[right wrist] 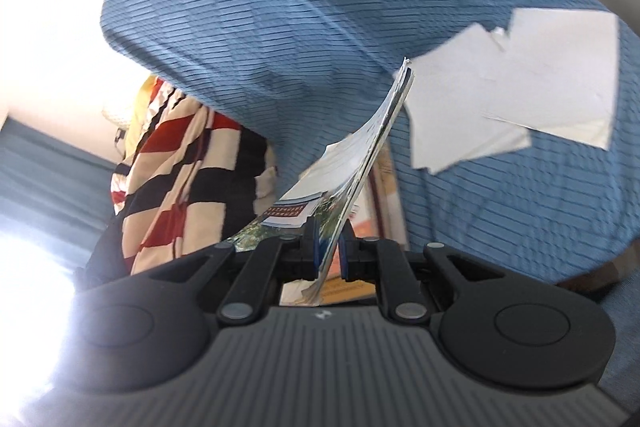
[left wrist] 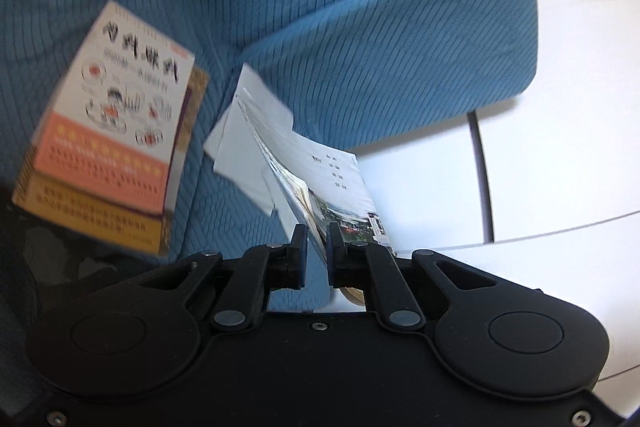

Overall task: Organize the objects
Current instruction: 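Carry the photo booklet with both tools onto the white paperback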

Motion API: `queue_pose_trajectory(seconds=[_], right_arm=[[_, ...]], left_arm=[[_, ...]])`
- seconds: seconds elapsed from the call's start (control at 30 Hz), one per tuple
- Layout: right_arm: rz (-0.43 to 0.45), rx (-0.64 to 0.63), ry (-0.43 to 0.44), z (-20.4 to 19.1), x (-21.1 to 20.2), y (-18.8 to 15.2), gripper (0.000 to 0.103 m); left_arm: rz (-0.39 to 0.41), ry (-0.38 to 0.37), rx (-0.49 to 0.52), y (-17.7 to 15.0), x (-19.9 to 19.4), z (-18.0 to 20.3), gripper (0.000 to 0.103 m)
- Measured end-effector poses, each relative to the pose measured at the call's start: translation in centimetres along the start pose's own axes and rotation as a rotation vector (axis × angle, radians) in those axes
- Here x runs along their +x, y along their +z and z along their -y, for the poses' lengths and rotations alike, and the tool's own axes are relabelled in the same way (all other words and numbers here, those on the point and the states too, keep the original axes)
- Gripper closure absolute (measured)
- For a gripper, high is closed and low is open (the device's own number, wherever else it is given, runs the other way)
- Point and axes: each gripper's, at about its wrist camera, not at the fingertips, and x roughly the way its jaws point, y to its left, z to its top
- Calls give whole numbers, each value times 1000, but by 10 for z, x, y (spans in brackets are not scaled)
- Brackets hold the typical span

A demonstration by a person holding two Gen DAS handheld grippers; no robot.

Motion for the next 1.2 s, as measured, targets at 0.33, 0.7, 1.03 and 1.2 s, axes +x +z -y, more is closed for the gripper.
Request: queue_pose_trajectory(seconds=[0.33, 0.7, 1.03, 1.2], right_arm=[[-49, -75, 43, -50, 52, 24, 90], [-151, -168, 8, -66, 142, 31, 90], [-216, -177, -31, -46, 198, 32, 90], [-235, -182, -66, -33, 212, 26, 90]], left_arm=[[99, 11, 5, 42, -44, -11, 95], [100, 76, -54, 87, -51, -74, 95], [58, 111, -117, 111, -24, -130, 95], [17, 135, -141, 107, -11, -148, 96]])
